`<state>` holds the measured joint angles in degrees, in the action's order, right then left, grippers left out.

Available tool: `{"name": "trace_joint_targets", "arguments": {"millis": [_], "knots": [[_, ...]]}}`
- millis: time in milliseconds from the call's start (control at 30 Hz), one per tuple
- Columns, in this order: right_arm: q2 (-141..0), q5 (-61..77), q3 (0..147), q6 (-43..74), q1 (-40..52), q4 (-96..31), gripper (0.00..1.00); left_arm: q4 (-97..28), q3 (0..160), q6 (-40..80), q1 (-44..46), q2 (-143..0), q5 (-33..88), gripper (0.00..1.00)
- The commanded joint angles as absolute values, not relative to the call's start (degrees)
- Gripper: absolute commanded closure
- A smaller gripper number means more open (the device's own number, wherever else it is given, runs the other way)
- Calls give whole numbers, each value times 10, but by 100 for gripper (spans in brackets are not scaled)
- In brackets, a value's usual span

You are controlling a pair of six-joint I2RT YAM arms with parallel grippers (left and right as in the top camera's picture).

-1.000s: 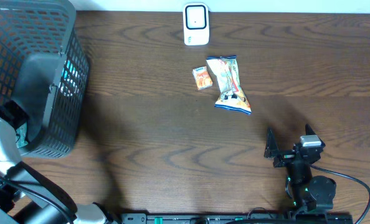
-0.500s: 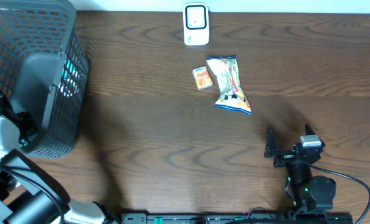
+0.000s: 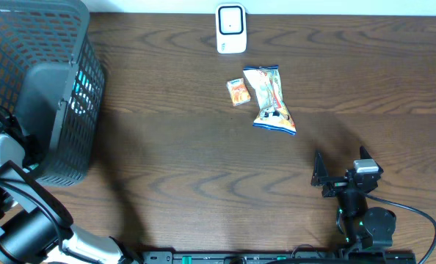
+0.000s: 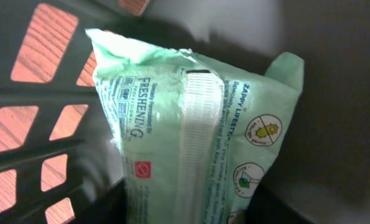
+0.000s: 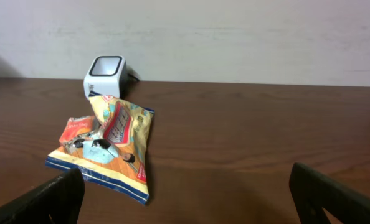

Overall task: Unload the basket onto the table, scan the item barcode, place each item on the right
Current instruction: 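Reach the left gripper into the basket and grasp the green wipes pack, then carry the green wipes pack to the scanner and release it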

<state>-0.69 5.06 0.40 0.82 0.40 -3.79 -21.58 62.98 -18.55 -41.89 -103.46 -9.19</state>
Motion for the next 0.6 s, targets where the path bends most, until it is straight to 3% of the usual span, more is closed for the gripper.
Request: {"name": "trace_joint_targets", "arguments": {"millis": [0, 167, 400, 567], "knots": [[-4, 46, 4, 10, 8, -41, 1, -208, 627, -177, -416, -1040, -84, 64], [-4, 46, 4, 10, 8, -41, 1, -206, 639, -116, -416, -1007, -84, 93], [-4, 46, 4, 10, 8, -41, 1, -186, 648, 20, -416, -888, -76, 93], [-4, 46, 4, 10, 8, -41, 1, -110, 648, 95, -416, -776, 63, 92]]}}
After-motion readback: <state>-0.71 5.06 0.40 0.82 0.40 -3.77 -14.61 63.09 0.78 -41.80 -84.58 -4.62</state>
